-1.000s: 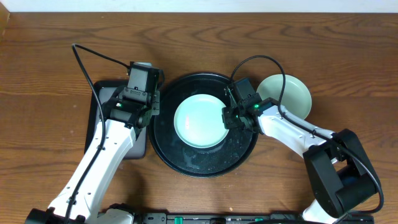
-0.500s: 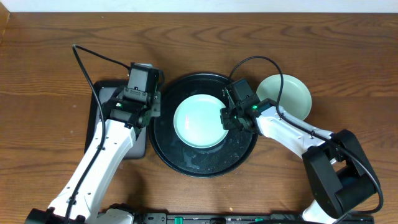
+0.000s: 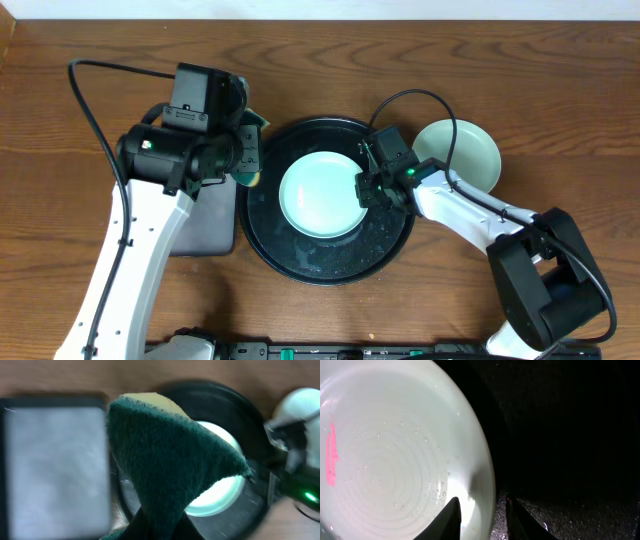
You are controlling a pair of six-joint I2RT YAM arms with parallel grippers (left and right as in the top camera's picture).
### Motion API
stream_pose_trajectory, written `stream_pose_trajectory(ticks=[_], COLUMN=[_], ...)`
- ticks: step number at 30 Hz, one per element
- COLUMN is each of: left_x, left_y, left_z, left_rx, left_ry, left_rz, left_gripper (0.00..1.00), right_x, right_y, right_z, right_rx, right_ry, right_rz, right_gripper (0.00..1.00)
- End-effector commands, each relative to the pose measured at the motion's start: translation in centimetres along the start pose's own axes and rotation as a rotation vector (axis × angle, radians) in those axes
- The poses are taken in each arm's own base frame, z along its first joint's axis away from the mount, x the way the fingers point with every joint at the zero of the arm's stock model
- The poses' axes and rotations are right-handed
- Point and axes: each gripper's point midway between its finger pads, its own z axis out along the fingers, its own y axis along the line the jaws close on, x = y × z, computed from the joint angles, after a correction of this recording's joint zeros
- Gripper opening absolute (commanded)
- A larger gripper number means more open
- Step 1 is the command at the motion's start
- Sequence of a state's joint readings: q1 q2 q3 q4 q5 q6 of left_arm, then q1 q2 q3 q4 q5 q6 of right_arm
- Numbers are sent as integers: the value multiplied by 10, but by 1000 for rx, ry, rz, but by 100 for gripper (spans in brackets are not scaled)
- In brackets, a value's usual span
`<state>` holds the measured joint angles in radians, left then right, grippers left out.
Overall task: Clean dirty plates on tray and stack at the side
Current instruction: 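Scrub the light-blue plate with the sponge while right gripper holds rim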
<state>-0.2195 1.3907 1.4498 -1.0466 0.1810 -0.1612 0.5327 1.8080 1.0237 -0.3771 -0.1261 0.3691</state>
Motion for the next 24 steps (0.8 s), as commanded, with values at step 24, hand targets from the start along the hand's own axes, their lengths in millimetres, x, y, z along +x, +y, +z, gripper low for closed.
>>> stream_pose_trajectory(ticks=[24], left_x=[34], left_y=[-32], left_z=[94], left_rx=[141], left_ry=[296], left_rz=[-47], left_gripper=[8], right_x=[-8], right_y=[1], right_z=[-7], right_rx=[-38], right_ry=[-16], right_rz=[1], right_gripper=[15])
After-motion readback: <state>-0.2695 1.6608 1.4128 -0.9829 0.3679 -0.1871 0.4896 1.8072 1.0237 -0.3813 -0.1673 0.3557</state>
